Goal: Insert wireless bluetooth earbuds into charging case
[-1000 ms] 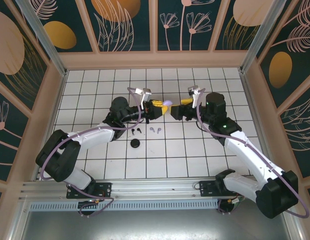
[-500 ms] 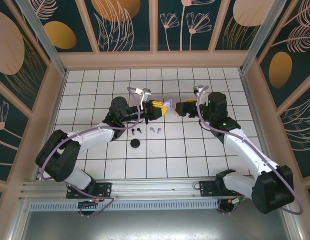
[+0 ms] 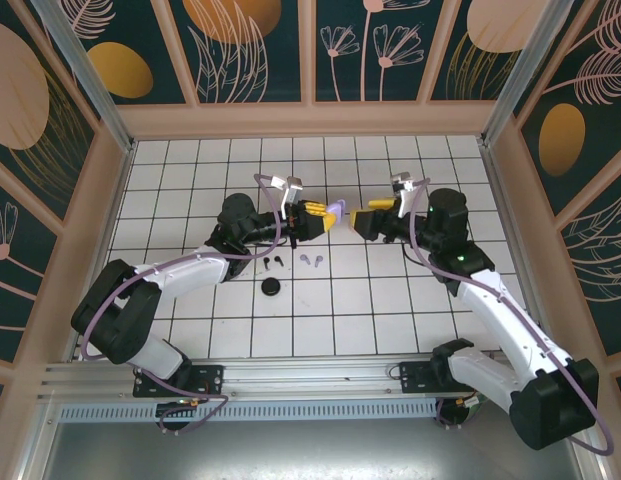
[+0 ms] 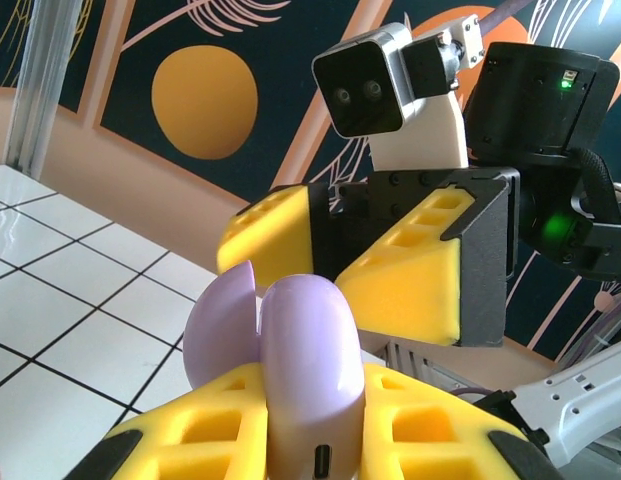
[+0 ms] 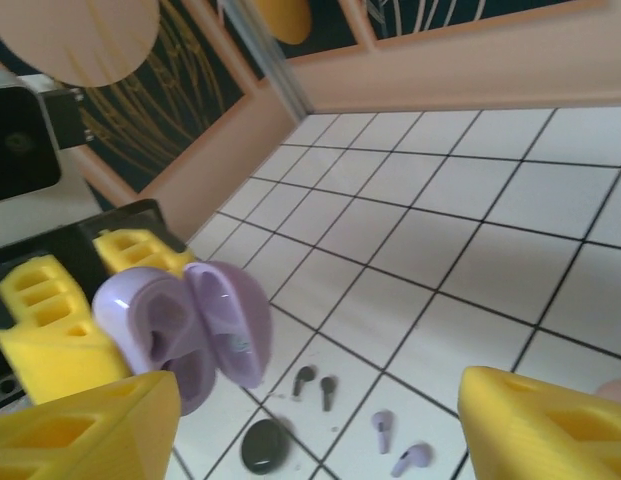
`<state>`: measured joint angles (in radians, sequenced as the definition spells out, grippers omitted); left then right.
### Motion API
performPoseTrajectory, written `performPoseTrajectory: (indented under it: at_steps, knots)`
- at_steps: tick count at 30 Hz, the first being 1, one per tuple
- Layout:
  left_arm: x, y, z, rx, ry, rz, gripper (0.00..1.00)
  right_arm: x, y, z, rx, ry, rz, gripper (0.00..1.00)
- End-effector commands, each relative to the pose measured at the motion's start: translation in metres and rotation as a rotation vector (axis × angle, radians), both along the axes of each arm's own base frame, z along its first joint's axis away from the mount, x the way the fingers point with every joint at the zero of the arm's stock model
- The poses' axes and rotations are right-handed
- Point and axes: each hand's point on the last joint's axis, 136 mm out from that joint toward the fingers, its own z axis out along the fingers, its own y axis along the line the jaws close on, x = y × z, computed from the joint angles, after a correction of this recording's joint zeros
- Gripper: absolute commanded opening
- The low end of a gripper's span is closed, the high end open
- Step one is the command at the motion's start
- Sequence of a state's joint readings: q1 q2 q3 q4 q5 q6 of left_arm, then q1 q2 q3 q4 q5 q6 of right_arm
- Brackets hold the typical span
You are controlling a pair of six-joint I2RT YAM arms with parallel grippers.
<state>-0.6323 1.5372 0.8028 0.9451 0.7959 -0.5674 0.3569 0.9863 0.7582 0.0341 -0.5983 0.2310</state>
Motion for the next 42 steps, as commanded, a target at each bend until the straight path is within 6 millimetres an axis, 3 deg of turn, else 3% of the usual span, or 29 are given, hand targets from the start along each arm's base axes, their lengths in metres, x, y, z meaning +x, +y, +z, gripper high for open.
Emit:
performPoseTrajectory:
  at_steps: [1, 5, 23, 42]
  knots:
    - [-0.009, 0.000, 0.028, -0.066, -0.061, -0.042, 0.00, -0.012, 0.007, -0.006, 0.016, 0.015, 0.084, 0.68]
    - [-0.012, 0.000, 0.032, -0.082, -0.055, -0.062, 0.00, -0.013, 0.011, -0.006, 0.025, 0.012, 0.106, 0.58]
    - [-0.011, -0.003, 0.036, -0.090, -0.042, -0.084, 0.00, -0.016, 0.018, 0.016, 0.077, -0.025, 0.144, 0.54]
    - [-0.011, -0.004, 0.035, -0.095, -0.035, -0.096, 0.00, -0.007, 0.026, 0.023, 0.091, -0.032, 0.143, 0.47]
